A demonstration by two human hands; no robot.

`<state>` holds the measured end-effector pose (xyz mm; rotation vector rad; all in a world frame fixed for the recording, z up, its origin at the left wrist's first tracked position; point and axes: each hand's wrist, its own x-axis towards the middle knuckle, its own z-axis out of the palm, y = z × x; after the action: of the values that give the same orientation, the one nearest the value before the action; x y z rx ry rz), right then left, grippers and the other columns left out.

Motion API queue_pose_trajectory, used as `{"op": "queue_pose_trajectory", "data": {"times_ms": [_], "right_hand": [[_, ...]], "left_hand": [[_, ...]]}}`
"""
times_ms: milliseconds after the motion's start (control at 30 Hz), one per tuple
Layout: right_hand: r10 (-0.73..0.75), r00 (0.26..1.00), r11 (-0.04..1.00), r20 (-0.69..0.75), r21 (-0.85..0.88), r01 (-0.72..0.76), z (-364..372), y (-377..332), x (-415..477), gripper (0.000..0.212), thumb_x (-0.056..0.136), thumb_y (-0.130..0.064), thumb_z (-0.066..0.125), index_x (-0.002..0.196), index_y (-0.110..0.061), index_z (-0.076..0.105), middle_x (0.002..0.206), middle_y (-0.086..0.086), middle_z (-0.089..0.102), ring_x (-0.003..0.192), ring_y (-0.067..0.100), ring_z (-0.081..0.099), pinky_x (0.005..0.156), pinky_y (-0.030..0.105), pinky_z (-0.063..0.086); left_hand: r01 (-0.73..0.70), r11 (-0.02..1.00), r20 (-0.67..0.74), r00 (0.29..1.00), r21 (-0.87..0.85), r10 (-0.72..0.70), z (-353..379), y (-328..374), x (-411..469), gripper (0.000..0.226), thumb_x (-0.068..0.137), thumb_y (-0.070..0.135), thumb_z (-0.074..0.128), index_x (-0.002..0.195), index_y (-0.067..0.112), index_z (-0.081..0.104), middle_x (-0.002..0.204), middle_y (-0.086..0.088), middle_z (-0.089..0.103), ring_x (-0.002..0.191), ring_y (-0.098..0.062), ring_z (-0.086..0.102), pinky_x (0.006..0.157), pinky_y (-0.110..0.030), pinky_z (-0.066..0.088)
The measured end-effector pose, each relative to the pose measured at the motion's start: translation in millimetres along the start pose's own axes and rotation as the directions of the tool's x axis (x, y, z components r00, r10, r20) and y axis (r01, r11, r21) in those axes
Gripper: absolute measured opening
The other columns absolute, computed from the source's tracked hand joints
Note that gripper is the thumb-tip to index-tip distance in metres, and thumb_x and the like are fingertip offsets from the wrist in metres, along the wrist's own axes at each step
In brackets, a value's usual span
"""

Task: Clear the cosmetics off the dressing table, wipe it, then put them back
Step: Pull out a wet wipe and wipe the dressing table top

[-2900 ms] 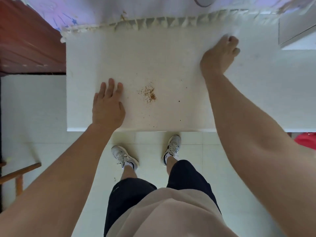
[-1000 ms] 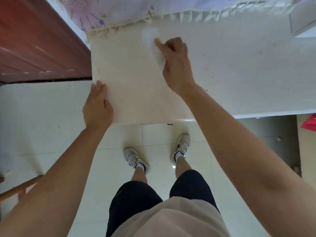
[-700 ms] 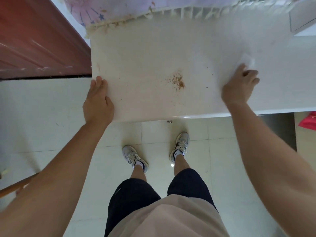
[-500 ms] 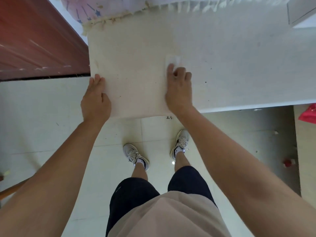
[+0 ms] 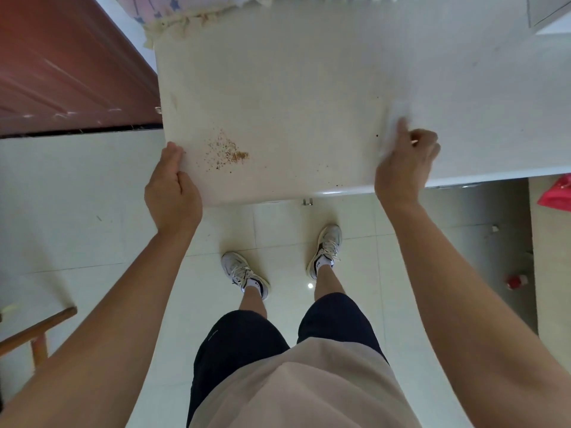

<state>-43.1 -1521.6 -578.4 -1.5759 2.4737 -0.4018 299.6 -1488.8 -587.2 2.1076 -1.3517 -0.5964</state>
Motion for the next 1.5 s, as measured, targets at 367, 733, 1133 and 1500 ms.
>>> {"op": "queue_pose_trajectory", "data": {"times_ms": [367, 733, 1133, 1500], "right_hand": [[-0.403, 0.884, 0.91, 0.239, -0.003, 0.415, 41, -110, -90, 0.066, 0.084, 0.003, 0.032, 0.15, -0.003, 0.032, 0.128, 0.016, 0.047, 0.106, 0.032, 0.044, 0.093, 0.038, 0.04], [0.28, 0.949, 0.959, -0.148, -0.006, -0.284, -16, 58, 60, 0.061, 0.085, 0.002, 0.041, 0.143, -0.014, 0.047, 0.135, 0.02, 0.043, 0.116, 0.037, 0.045, 0.098, 0.036, 0.038], [-0.386, 0.895, 0.916, 0.223, -0.023, 0.401, 45, -102, -102, 0.071, 0.078, 0.002, 0.026, 0.149, -0.001, 0.033, 0.122, 0.018, 0.051, 0.102, 0.035, 0.048, 0.09, 0.041, 0.039], [-0.127, 0.981, 0.98, 0.148, -0.133, 0.147, 34, -76, -52, 0.069, 0.084, 0.0, 0.039, 0.152, -0.008, 0.029, 0.127, 0.017, 0.045, 0.103, 0.035, 0.046, 0.087, 0.038, 0.036]], "left_hand": [[0.026, 0.997, 0.007, 1.0, 0.071, -0.027, 2, 2, -1, 0.053, 0.091, 0.009, 0.03, 0.139, 0.01, 0.053, 0.149, -0.002, 0.047, 0.14, -0.01, 0.039, 0.112, -0.013, 0.022], [0.011, 0.986, -0.049, 0.999, 0.165, -0.003, 9, 2, -2, 0.052, 0.092, 0.009, 0.031, 0.138, 0.011, 0.055, 0.148, -0.001, 0.048, 0.139, -0.011, 0.039, 0.114, -0.019, 0.025], [0.083, 0.991, -0.066, 0.995, 0.101, -0.077, 9, 10, 0, 0.048, 0.093, 0.005, 0.033, 0.131, 0.011, 0.062, 0.141, -0.002, 0.055, 0.134, -0.007, 0.046, 0.106, -0.002, 0.023], [0.169, 0.978, 0.018, 0.986, -0.121, -0.168, -18, 2, 17, 0.047, 0.09, 0.006, 0.037, 0.124, 0.015, 0.067, 0.12, 0.009, 0.066, 0.112, -0.004, 0.059, 0.101, -0.016, 0.043]]}}
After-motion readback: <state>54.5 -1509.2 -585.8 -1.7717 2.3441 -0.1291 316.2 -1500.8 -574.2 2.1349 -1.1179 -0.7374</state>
